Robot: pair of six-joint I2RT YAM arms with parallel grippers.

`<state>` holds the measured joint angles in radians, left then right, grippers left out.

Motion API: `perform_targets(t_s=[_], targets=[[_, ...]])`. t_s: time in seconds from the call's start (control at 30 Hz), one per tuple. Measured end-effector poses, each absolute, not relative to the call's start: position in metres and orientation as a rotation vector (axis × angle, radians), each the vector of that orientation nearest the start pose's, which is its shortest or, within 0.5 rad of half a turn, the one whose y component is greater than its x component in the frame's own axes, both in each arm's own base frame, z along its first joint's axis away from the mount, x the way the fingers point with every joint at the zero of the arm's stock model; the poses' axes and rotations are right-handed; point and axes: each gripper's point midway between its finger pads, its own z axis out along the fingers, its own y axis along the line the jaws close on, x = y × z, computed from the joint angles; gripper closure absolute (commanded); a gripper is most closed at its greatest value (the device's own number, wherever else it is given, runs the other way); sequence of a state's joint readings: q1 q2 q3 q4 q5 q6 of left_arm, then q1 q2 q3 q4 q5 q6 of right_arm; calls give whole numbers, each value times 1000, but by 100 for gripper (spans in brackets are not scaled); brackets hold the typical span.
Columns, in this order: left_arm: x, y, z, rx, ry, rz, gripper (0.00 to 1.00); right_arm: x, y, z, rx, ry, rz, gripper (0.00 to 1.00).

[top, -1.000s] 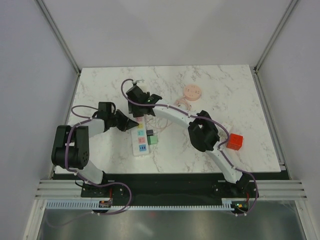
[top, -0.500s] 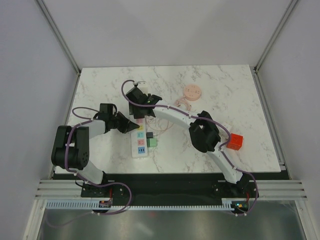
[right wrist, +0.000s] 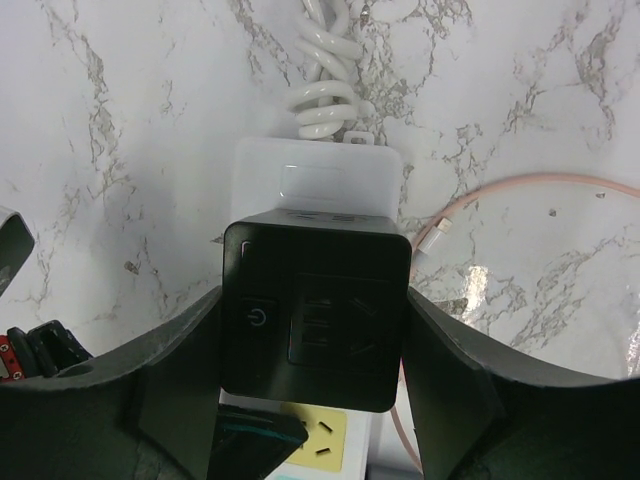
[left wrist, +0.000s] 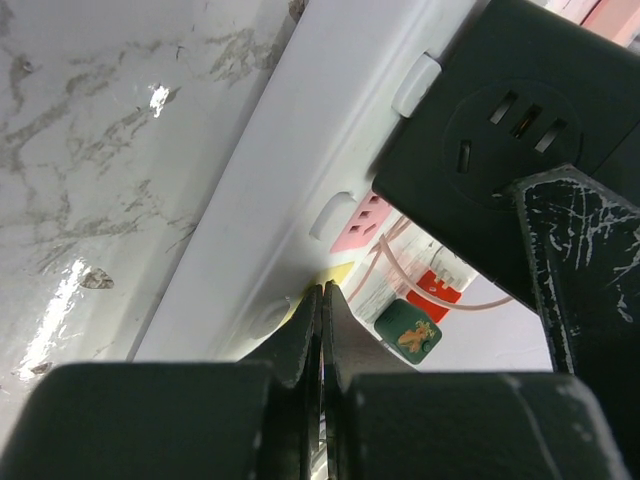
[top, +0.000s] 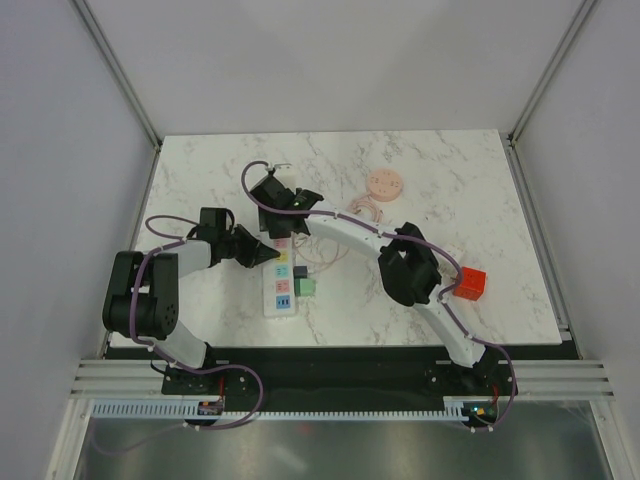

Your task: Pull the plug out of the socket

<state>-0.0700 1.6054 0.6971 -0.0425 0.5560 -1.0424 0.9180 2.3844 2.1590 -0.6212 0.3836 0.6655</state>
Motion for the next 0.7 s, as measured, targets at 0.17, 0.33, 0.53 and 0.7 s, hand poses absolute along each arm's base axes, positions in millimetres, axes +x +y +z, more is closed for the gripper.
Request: perform_targets(t_s=[0.17, 0.33, 0.53, 0.7], targets=[[317, -149, 46, -1030, 2497, -1137, 98, 395, 451, 101, -157, 2330, 239, 100], [319, -146, 42, -1048, 2493, -1104, 98, 393, 451, 111, -171, 2319, 224, 100], [322, -144, 42, -1053, 2482, -1100, 98, 393, 472, 161, -145, 2262, 407, 100], [322, -144, 42, -1052, 2481, -1100, 98, 398, 468, 186, -113, 2227, 458, 100]])
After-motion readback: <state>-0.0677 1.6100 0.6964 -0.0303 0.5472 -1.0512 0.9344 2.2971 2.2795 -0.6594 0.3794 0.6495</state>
